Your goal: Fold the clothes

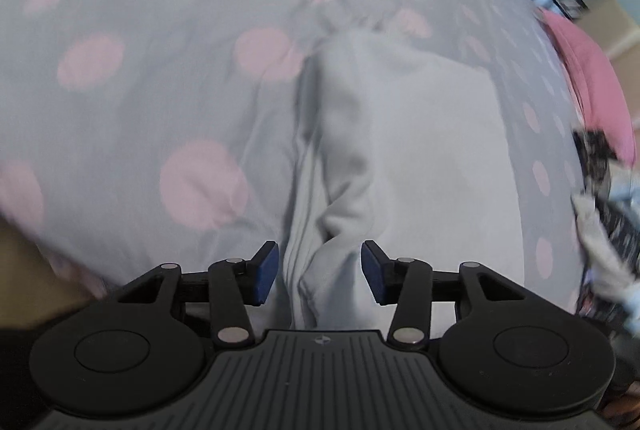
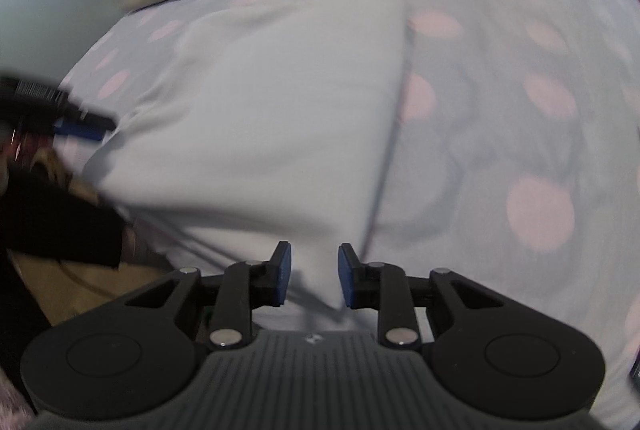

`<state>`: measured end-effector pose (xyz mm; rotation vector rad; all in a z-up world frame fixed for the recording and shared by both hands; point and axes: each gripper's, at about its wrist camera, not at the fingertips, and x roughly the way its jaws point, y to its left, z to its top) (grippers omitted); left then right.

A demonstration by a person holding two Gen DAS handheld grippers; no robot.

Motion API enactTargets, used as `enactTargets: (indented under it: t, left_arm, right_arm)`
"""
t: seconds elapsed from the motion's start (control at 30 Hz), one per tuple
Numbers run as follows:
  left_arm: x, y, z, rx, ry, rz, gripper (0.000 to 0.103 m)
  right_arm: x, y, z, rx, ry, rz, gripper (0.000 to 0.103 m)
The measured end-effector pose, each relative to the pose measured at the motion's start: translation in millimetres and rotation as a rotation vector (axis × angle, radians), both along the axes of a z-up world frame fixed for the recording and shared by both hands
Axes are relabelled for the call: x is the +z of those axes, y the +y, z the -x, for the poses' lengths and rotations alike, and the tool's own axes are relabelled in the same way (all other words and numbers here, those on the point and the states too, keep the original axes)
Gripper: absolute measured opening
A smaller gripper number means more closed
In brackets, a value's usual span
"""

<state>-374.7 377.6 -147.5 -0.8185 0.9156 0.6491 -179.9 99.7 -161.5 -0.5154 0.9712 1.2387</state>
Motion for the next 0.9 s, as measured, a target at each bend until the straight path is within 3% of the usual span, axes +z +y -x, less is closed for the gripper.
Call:
enactTargets:
  t: [0.17,0.3,0.47,0.73,0.9]
  left_arm:
    - [18.7,-22.8,-17.2,-0.160,0.034,-0.097,0.043]
    - [23.0,-54.8,-33.0,-0.367,0.067,-0.176,0.038]
    - [16.1,-98.0,-51.6,-0.593,0.176,-0.344,0.038]
    - [-8.4,-138.6,-63.8,-0.842,0.305,-0.518,0.044]
    - [-31.5,-146.7,-64.3,-0.909,0.423,-0.633,0.044]
  right_arm:
    - [-1.2,21.6,18.8,0.118,-0.052,-0.012,0.020]
    - [-4.5,23.5,32.8,0.194,-0.093,-0.014,0.020]
    - [-9.9,25.7,55.1,0.292,-0.190,-0.005,0.021]
    - [-22.8,30.0,86.6,0.422,-0.340,0.010,0.036]
    - [-33.3,32.3,96.5,0.475,-0.433,0.029,0.040]
